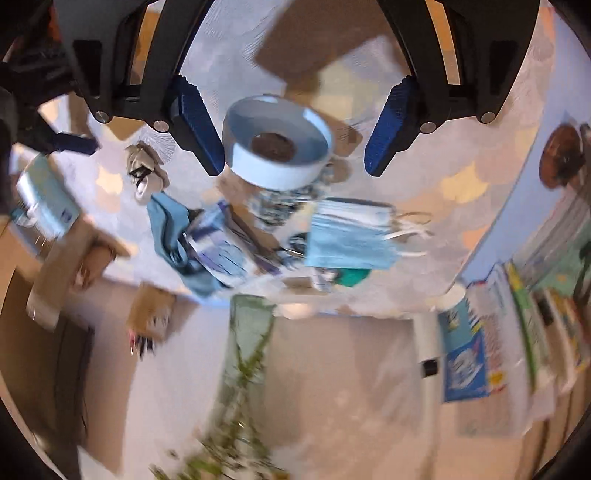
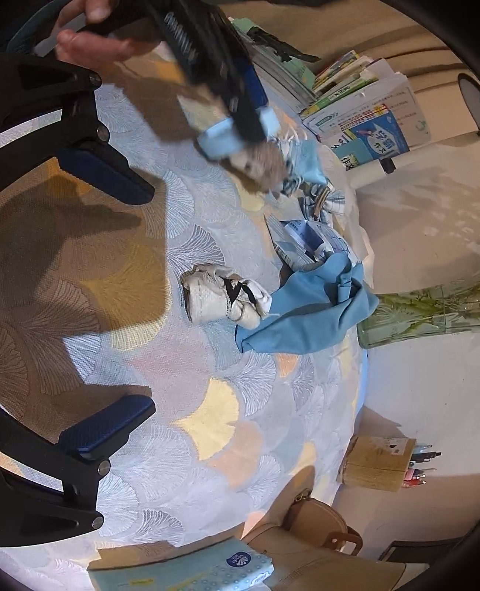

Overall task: Organize soft objects
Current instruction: 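Lower the left gripper onto the light-blue tape roll and grasp its rim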

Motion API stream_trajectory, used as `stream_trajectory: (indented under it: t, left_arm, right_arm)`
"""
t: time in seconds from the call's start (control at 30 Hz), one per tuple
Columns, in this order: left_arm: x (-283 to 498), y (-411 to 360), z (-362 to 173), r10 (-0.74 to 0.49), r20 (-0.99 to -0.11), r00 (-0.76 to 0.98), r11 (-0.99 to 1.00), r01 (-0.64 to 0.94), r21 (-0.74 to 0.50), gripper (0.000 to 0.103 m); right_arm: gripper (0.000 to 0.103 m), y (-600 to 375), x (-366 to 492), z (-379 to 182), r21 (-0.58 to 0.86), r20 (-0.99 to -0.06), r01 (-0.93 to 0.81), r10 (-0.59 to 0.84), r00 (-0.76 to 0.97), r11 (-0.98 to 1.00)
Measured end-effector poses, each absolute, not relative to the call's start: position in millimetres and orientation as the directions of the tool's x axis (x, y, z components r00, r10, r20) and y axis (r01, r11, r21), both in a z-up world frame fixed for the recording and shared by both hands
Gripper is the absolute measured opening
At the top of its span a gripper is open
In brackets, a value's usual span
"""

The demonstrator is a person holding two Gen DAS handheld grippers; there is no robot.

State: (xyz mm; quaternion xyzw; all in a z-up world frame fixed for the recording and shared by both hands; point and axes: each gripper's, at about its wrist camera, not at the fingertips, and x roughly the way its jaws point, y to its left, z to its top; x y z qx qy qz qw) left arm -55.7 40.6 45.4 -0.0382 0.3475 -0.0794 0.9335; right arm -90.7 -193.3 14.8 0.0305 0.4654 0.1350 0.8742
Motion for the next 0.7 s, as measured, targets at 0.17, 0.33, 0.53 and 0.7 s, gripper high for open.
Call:
stream_trajectory:
  t: [0.17, 0.33, 0.53, 0.7]
  left_arm:
    - [-49, 74, 48, -0.189, -0.640, 0.745, 0.977, 0.076, -0.200, 0.078]
    - [-47, 70, 38, -0.293, -0.641, 0.709, 0.951, 0.147, -0.271, 0.084]
    - [-39, 28, 30, -0.335, -0.696, 0.634, 0.941, 0.256, -0.220, 0.084]
    - [-40, 10, 25, -0.326, -0.716, 0.617, 0.938, 0.304, -0.166, 0.077]
  right_arm:
    - [0.103, -193, -90, 14, 0.180, -0.807, -0.199, 0.261, 0.530, 0.963]
    - [0.103, -189, -92, 13, 0.152, -0.814, -0.201, 0.238, 0.530, 0.968]
    - [0.103, -189, -91, 12, 0.151, -0.816, -0.201, 0.237, 0.528, 0.968]
    - [0.103, -188, -91, 11, 0.152, -0.816, -0.203, 0.239, 0.526, 0.967]
